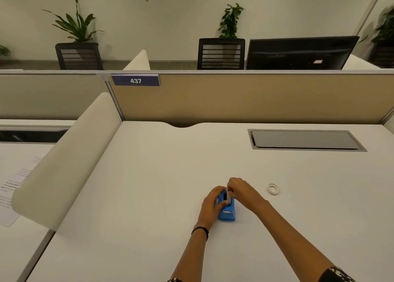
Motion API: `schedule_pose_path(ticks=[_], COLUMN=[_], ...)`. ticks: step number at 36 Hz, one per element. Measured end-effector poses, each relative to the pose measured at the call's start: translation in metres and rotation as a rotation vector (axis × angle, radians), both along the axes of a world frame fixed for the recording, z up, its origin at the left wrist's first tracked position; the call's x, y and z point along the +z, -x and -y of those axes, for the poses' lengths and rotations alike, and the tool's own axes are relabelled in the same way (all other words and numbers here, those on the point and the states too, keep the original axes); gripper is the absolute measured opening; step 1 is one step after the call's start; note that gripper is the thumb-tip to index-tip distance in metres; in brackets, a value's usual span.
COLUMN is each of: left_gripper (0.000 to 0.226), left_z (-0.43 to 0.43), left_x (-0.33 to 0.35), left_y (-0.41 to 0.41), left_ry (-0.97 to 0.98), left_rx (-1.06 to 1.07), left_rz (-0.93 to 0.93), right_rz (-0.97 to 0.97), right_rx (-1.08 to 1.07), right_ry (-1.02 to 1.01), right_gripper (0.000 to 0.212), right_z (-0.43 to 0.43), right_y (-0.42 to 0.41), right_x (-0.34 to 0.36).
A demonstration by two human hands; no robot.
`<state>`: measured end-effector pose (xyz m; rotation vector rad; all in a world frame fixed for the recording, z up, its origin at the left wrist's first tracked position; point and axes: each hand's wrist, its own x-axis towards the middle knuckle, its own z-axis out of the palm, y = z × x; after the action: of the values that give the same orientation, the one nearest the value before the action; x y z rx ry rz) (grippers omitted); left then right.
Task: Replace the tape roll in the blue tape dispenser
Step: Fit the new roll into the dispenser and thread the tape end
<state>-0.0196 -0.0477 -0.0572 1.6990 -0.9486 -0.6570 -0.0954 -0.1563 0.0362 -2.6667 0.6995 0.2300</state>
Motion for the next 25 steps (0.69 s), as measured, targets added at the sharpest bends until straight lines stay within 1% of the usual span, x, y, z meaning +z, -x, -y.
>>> schedule_pose_path(ticks=[4, 8, 21, 25], left_gripper=[0.034, 0.037, 0.035, 0.035], left_z=[0.000, -0.001, -0.001, -0.002], left_x=[0.000, 0.001, 0.003, 0.004], left_y=[-0.001, -0.001, 0.001, 0.001], left_ry=[-0.016, -0.023, -0.028, -0.030], left_rx=[0.005, 0.005, 0.013, 0.013], left_rz=[0.009, 0.003, -0.011, -0.009], right_rz=[0.088, 0.112, -0.048, -0.034], right_rx=[-0.028, -0.007, 0.055, 0.044], right_ry=[-0.090, -0.108, 0.001, -0.018], right_gripper=[0.017, 0.013, 0.018, 0.020], right_z=[0.007, 0.009, 0.006, 0.006], right_y=[0.008, 0.012, -0.001, -0.005], right_x=[-0.001, -0.003, 0.003, 0.001])
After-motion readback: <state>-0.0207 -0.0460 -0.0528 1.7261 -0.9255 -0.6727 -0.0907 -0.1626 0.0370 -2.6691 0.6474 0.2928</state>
